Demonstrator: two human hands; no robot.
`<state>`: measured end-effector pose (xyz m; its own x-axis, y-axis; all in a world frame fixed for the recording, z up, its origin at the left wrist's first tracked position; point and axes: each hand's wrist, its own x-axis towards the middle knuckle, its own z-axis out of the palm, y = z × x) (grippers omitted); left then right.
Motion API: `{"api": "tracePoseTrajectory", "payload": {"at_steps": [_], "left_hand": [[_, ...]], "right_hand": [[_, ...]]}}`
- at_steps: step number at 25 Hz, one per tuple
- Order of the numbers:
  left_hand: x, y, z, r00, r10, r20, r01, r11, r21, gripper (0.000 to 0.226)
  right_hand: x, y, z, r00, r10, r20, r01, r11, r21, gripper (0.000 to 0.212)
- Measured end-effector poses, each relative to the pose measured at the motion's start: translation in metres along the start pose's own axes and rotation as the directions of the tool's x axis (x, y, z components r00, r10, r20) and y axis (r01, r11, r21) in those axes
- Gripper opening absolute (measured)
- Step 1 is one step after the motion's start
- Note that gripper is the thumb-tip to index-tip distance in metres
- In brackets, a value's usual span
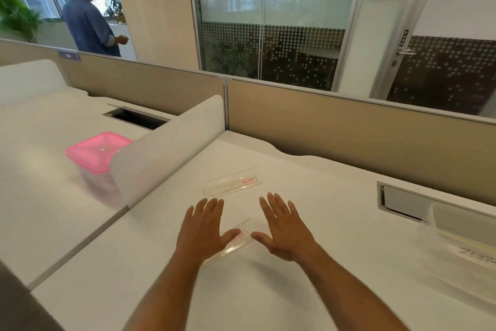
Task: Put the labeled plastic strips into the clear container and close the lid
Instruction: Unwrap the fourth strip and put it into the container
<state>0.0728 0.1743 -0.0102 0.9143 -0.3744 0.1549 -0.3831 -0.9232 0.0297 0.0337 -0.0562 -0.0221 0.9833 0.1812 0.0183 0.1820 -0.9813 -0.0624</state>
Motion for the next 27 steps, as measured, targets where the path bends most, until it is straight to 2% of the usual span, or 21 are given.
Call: {"api": "tracePoseTrajectory", "payload": {"at_steps": [6,8,11,15,19,22,25,27], "left_hand": [[-0.008,-0.012,0.016,0.994,0.082,0.071,-0.082,0.997,-0.009,0.049],[-0.007,-0.013,0.019,0.991,0.095,0.090,-0.094,0.995,-0.008,0.039],[-0.004,-0.013,0.021,0.989,0.107,0.101,-0.107,0.994,-0.003,0.030],[-0.003,-0.008,0.019,0.980,0.173,0.098,-0.178,0.983,0.042,0.027],[-0.001,0.002,0.014,0.973,0.221,0.067,-0.225,0.973,0.047,0.025],[0.003,0.020,0.006,0.968,0.252,0.012,-0.252,0.967,0.035,0.025],[0.010,0.041,-0.002,0.962,0.267,-0.055,-0.268,0.964,-0.003,0.021],[0.014,0.060,-0.007,0.961,0.255,-0.106,-0.261,0.964,-0.048,0.017]], "right_hand": [[0.025,-0.028,0.016,0.992,-0.107,0.061,0.104,0.993,0.046,0.065],[0.029,-0.035,0.017,0.990,-0.136,0.046,0.134,0.990,0.035,0.051],[0.031,-0.038,0.019,0.993,-0.121,0.005,0.121,0.993,-0.001,0.026],[0.027,-0.038,0.016,0.995,-0.095,-0.023,0.094,0.993,-0.068,0.009],[0.016,-0.028,0.011,0.989,-0.102,-0.108,0.092,0.991,-0.097,0.010],[0.004,-0.015,-0.001,0.978,-0.083,-0.191,0.059,0.989,-0.133,0.023],[-0.007,0.005,-0.010,0.947,-0.004,-0.322,-0.005,1.000,-0.026,0.013],[-0.018,0.022,-0.015,0.923,0.100,-0.372,-0.054,0.990,0.131,0.030]]}}
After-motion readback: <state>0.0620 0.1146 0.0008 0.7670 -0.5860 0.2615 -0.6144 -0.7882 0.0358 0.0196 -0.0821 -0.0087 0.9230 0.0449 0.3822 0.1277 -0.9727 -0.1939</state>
